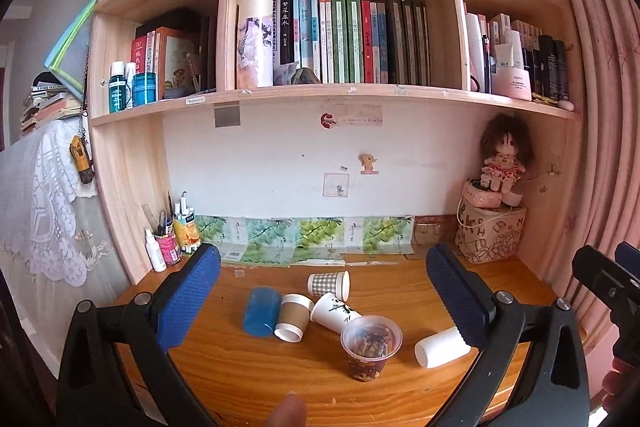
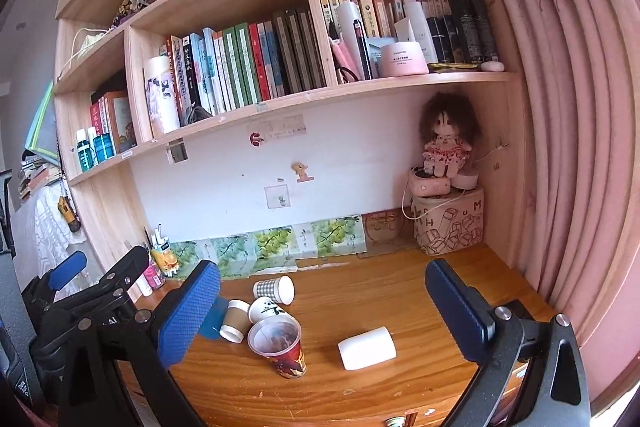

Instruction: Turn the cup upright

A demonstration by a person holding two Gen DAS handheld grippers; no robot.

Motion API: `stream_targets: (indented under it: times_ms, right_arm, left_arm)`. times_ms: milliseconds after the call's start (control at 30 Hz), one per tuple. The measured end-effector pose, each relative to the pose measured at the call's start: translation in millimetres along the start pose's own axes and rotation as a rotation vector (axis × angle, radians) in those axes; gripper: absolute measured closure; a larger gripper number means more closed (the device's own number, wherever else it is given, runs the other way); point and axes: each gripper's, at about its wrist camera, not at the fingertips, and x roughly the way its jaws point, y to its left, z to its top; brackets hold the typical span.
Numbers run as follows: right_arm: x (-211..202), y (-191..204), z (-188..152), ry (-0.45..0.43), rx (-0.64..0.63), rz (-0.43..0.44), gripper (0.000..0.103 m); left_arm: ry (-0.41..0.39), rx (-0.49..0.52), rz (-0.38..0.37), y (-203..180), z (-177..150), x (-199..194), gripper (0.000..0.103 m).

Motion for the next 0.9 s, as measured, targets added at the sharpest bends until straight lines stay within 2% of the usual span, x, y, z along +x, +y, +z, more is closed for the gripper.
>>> stream_targets:
  times_ms: [400, 900]
  right_arm:
    - [14, 7, -5, 0.081, -0.004, 0.043, 0.0]
    - [17, 13, -8, 0.095, -0.003, 0.056, 0.0]
  left_arm:
    - [-0.001, 0.035, -0.009, -5, 2, 1, 0.0]
    - [-0.004, 0.058, -0.026, -5, 4, 4, 0.0]
